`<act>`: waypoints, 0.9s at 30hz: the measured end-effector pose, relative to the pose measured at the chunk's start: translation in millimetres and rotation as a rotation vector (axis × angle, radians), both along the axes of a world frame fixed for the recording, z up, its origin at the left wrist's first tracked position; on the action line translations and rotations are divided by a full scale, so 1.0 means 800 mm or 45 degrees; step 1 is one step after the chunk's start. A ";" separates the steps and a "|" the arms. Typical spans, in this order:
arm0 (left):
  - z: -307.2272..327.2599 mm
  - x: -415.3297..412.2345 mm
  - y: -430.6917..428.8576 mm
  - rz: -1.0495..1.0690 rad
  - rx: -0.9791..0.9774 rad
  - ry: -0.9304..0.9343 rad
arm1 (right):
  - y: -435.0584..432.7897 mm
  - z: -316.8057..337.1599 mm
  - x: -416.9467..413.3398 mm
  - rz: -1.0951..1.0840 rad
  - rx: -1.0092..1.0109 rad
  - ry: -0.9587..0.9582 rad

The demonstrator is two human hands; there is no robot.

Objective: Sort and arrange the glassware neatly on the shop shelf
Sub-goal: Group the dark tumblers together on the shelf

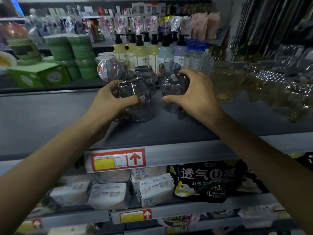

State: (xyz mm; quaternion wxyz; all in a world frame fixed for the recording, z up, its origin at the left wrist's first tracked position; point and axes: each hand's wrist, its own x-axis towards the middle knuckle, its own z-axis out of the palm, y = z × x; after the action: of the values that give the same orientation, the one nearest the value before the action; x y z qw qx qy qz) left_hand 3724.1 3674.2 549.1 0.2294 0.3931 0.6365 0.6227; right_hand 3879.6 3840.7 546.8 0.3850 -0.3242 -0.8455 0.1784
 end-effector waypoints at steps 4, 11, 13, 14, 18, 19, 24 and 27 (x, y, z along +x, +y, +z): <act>0.000 -0.013 -0.003 -0.019 -0.004 -0.043 | -0.001 0.002 -0.013 -0.071 0.021 -0.036; 0.001 -0.027 -0.005 -0.066 -0.012 -0.050 | -0.009 0.004 -0.026 -0.172 0.039 -0.103; 0.001 -0.030 -0.005 -0.076 -0.012 -0.057 | -0.009 0.002 -0.028 -0.190 0.043 -0.133; 0.001 -0.031 -0.005 -0.083 -0.009 -0.057 | -0.009 0.002 -0.029 -0.207 0.045 -0.157; -0.001 -0.038 -0.007 -0.088 0.005 -0.057 | -0.009 0.002 -0.030 -0.267 0.053 -0.223; -0.002 -0.040 -0.007 -0.093 0.003 -0.057 | -0.011 0.002 -0.030 -0.279 0.043 -0.232; -0.003 -0.043 -0.011 -0.123 0.007 -0.034 | -0.021 0.003 -0.026 -0.282 0.004 -0.236; 0.000 -0.041 -0.013 -0.121 0.016 0.000 | -0.028 0.005 -0.017 -0.284 0.015 -0.231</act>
State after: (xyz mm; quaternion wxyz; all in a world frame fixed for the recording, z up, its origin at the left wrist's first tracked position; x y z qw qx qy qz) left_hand 3691.0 3664.0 549.0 0.2563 0.4242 0.6133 0.6150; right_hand 3865.6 3817.9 551.1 0.3262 -0.4287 -0.8366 0.0993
